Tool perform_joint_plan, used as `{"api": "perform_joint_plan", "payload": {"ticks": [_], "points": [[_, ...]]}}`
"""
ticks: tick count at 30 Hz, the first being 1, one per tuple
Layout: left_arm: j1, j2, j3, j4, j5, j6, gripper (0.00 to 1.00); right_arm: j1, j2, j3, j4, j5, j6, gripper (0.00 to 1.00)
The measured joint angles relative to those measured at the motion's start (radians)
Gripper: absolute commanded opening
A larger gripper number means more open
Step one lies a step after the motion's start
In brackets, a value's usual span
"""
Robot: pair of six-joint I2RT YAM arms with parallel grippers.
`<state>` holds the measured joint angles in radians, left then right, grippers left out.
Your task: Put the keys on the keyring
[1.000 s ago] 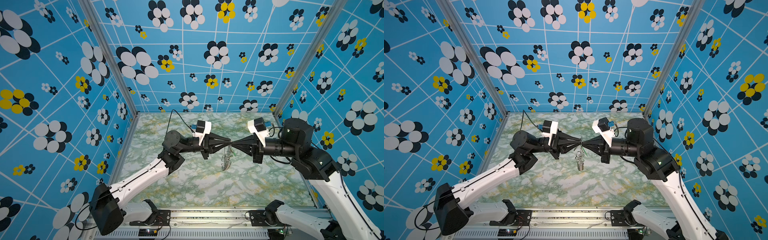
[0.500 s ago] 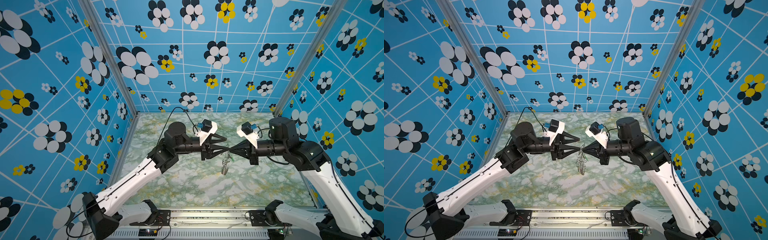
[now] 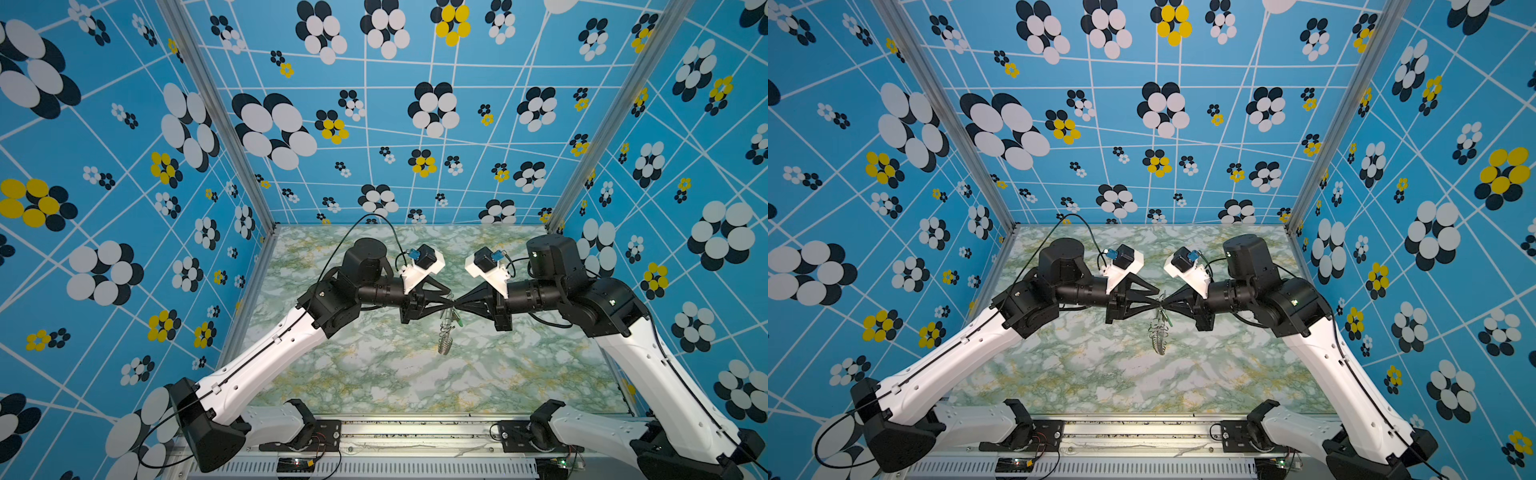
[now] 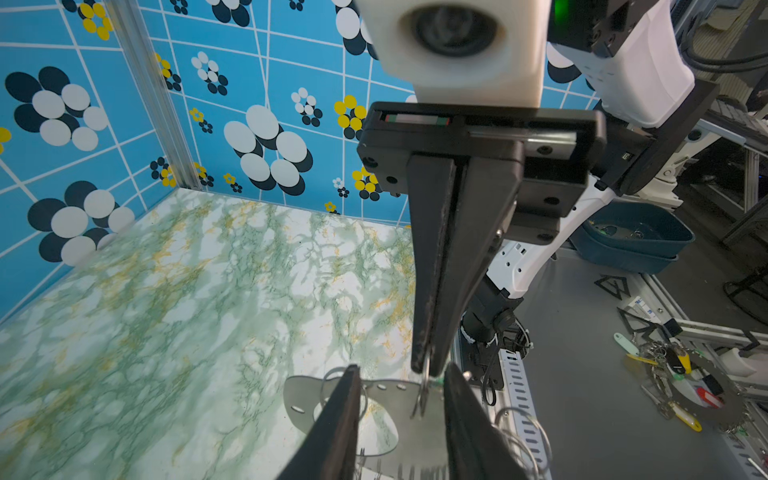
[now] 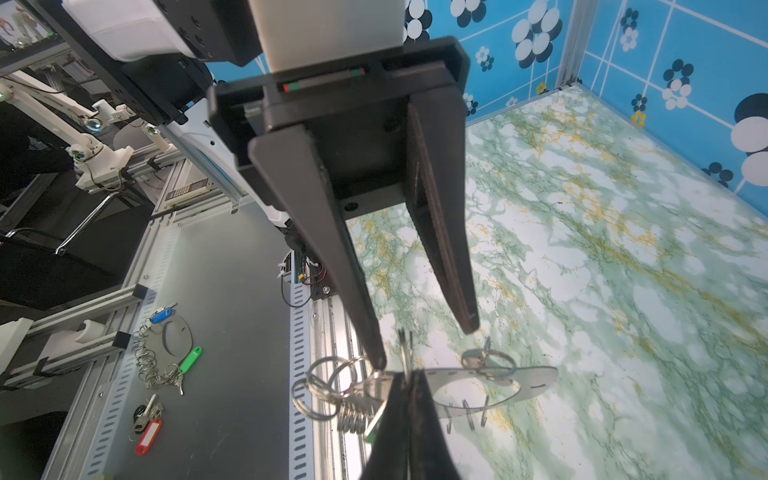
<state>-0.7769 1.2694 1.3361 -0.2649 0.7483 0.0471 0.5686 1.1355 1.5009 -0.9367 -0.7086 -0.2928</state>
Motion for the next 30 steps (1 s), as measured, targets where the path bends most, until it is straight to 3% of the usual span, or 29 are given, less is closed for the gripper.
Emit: {"api": "perform_joint_plan", "payload": {"ticks": [12,30], "points": [[0.0,0.017,0.014,-0.002,0.04,-0.005,0.1,0.0,0.002,0.0,-0.002,0.009,-0.007,0.0],[-0.002,0.019,0.014,0.006,0.067,-0.006,0.0,0.0,0.002,0.004,-0.006,0.015,-0.007,0.0]]}}
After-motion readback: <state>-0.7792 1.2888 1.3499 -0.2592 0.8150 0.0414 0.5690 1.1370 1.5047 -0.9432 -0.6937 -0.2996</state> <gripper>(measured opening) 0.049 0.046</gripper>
